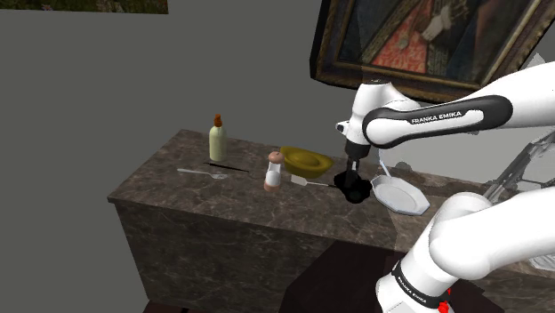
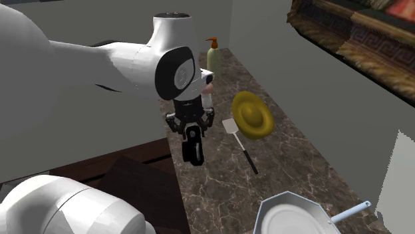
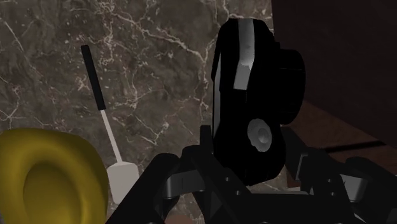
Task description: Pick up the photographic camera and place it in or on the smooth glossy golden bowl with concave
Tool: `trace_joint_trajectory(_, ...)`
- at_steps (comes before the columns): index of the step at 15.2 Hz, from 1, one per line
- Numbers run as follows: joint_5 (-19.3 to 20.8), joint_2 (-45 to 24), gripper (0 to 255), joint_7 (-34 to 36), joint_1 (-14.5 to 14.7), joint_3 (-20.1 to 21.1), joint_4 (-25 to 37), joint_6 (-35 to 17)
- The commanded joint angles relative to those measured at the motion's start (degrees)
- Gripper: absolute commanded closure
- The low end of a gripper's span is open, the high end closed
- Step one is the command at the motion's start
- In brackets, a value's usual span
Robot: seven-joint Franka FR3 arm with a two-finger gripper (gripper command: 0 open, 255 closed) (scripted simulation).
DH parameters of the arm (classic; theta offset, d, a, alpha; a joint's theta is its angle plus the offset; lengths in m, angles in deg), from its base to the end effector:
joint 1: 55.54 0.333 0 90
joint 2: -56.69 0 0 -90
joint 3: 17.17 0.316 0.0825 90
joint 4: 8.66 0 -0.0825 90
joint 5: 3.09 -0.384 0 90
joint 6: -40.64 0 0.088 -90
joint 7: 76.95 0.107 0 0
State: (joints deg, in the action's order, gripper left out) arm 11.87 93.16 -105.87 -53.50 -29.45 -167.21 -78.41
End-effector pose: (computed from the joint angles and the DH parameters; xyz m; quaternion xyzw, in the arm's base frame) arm 0.3256 -0.0653 0.3863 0.9668 0.2493 -0.0414 0.0376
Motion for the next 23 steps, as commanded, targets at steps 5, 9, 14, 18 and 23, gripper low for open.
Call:
trace_joint_trajectory(5,-1.1,-14.2,255,-3.3,1.0,-3.0,11.4,-3.3)
trace_joint_trajectory(9,-3.3,-23.6,255,-6.3,1.6,-4.8,20.3,-4.1)
trace_joint_trajectory(14,-7.2,-35.0,255,-10.6,1.8,-6.4,32.4,-3.4)
trace_joint_trajectory(18,-10.7,-44.0,255,-14.0,0.9,-6.9,43.2,-1.5)
trace_joint_trajectory(23,-14.9,-55.6,255,-17.5,-1.5,-6.8,58.7,2.8)
